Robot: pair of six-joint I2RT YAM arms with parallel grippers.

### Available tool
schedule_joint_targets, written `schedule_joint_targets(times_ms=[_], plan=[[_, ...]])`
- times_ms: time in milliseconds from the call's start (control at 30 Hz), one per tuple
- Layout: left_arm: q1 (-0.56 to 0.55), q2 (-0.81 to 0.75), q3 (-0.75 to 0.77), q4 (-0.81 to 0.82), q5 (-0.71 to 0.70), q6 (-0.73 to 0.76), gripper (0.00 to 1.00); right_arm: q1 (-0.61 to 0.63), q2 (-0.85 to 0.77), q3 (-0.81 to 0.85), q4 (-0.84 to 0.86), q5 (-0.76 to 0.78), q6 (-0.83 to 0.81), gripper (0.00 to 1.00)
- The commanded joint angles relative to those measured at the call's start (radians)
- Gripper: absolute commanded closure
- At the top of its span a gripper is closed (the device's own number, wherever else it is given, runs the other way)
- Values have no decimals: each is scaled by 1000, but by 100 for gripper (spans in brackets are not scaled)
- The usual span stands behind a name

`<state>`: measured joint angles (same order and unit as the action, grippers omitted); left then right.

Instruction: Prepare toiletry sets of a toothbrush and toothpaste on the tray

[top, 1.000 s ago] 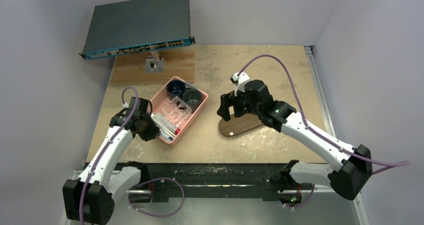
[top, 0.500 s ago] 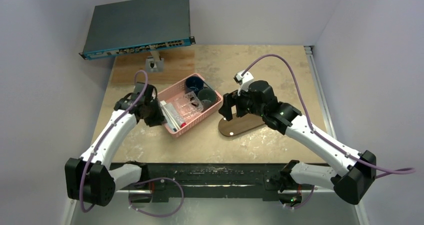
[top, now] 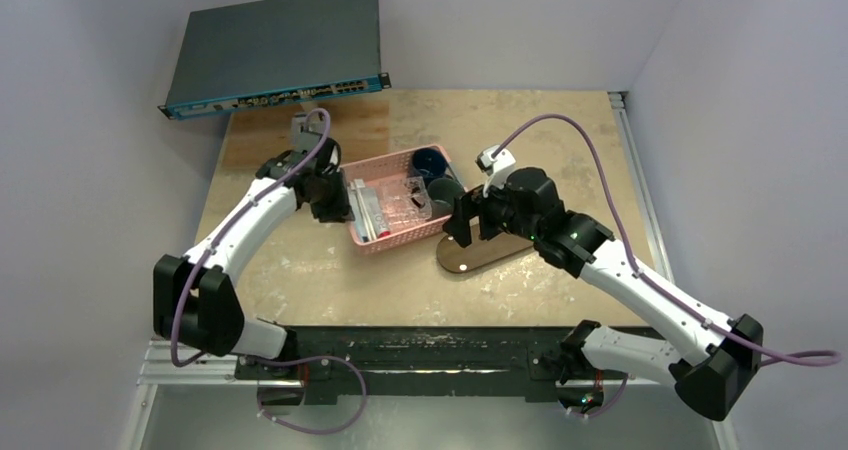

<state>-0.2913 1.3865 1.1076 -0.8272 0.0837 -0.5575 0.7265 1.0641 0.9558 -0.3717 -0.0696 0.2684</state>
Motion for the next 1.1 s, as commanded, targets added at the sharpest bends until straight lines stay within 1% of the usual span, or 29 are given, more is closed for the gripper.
schedule_joint_targets(times_ms=[0,233,500,800,1067], plan=[[-46,59,112,92,85,70,100,4,-33,-10,-3,14,6,12],[-107,194,233,84,79,79,100,5,-57,-29,-7,13,9,12],[-111,264,280,131,26,80,100,4,-84,-46,-28,5,14,12],[-112,365,379,149,37,73,100,4,-88,-49,-58,29,30,12],[-115,412,384,164,35,61,100,4,-101,-56,-81,66,51,11]])
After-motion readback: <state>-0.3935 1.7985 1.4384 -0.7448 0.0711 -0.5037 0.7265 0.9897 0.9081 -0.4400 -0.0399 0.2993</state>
